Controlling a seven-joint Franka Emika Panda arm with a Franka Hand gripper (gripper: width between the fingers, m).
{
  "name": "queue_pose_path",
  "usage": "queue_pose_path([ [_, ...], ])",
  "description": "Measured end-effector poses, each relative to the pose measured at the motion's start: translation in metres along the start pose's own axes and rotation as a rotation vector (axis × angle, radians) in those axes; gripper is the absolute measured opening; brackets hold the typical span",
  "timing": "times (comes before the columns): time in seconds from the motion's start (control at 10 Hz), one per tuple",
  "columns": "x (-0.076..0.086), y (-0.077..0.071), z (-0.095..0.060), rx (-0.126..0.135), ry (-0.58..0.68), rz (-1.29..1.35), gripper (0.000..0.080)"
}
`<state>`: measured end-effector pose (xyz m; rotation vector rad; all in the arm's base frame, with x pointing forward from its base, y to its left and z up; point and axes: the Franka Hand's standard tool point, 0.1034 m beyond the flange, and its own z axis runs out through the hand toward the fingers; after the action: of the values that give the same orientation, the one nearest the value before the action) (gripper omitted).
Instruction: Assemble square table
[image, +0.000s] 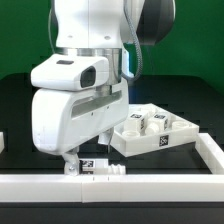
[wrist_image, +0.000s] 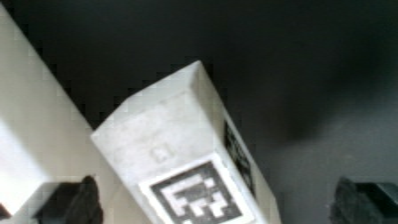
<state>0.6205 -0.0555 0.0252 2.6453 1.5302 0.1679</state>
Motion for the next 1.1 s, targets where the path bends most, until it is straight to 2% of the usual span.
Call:
queue_pose_path([
  [0.1,-0.003,-0.006,0.001,-0.003,0.002,0.0,0.065],
  [0.3,-0.013,-0.019,0.009,0.018,-0.01,0.004,0.065],
  [0.5,-0.018,-0.028,0.015,0.028,-0.015,0.006,0.065],
  [0.8,-0.019,-0.025,0.014,0.031,-0.019,0.01,0.065],
  [0.9,-0.019,-0.025,0.015,0.032,-0.019,0.009,0.0549],
  [1.0,-0.019,-0.026,0.015,0.032,-0.019,0.009,0.0411],
  [1.1,-0.019,-0.026,0.015,0.033,-0.019,0.009,0.0411],
])
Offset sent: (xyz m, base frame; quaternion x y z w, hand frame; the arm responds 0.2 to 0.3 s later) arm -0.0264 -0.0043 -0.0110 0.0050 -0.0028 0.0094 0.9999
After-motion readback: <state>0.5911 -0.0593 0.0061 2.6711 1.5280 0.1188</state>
